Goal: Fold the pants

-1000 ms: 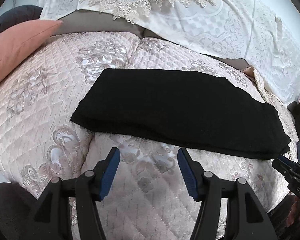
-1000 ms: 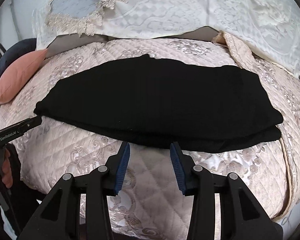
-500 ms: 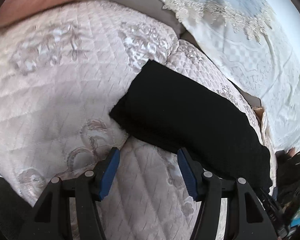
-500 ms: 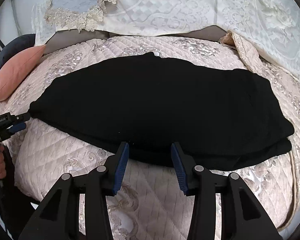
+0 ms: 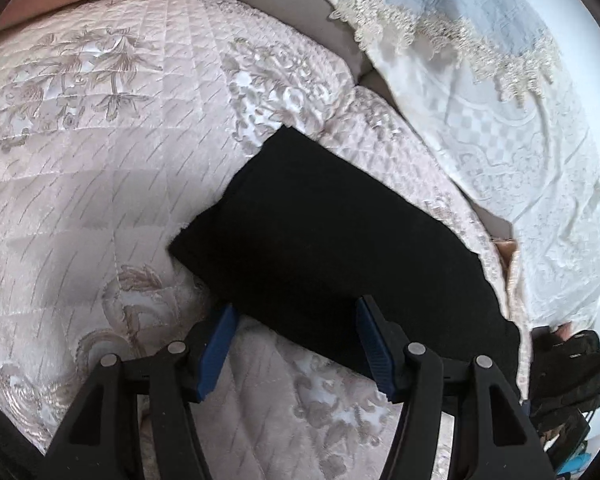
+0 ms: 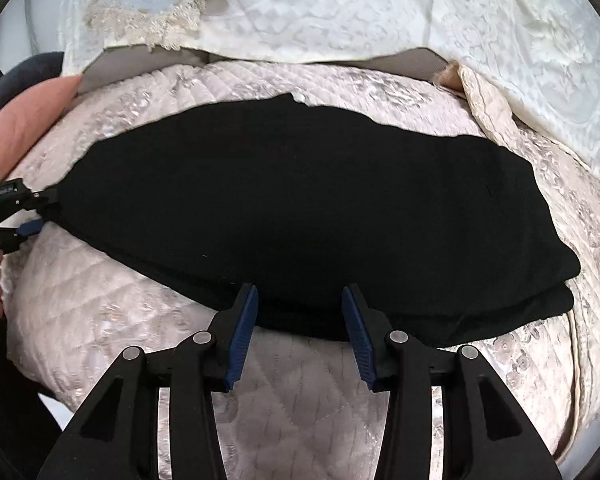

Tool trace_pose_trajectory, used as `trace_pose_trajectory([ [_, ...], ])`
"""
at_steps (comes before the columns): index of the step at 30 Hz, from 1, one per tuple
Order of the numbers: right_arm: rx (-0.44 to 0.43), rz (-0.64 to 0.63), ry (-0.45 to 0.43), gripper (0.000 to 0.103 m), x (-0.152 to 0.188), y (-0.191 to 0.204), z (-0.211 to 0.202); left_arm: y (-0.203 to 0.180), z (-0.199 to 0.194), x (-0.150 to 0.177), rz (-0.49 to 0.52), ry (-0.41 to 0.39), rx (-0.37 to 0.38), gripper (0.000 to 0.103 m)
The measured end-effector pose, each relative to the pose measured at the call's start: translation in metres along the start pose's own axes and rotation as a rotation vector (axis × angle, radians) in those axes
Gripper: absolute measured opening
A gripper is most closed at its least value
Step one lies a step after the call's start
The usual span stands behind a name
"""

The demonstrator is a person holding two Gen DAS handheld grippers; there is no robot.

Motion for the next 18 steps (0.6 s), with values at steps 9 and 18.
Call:
trace_pose_trajectory([
  [9, -0.012, 0.01, -0.004, 0.045, 0.0, -0.003, -0.001, 0.013, 0.01, -0.004, -0.075, -0.022, 0.009, 0.065],
  [18, 0.005, 0.045, -0.039, 0.045, -0.004, -0.015, -0.011, 0.006, 0.012, -0.012, -0.009, -0.028, -0.074, 0.017],
])
Point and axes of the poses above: each gripper's, at about its wrist camera, not at the fingertips, and z roughly the way its jaws point, y to its left, x to its underside, the point moved 4 cm from there along z, roughly the way its jaws point, and after that the axes turned 11 degrees about z, right-handed, at the moved point
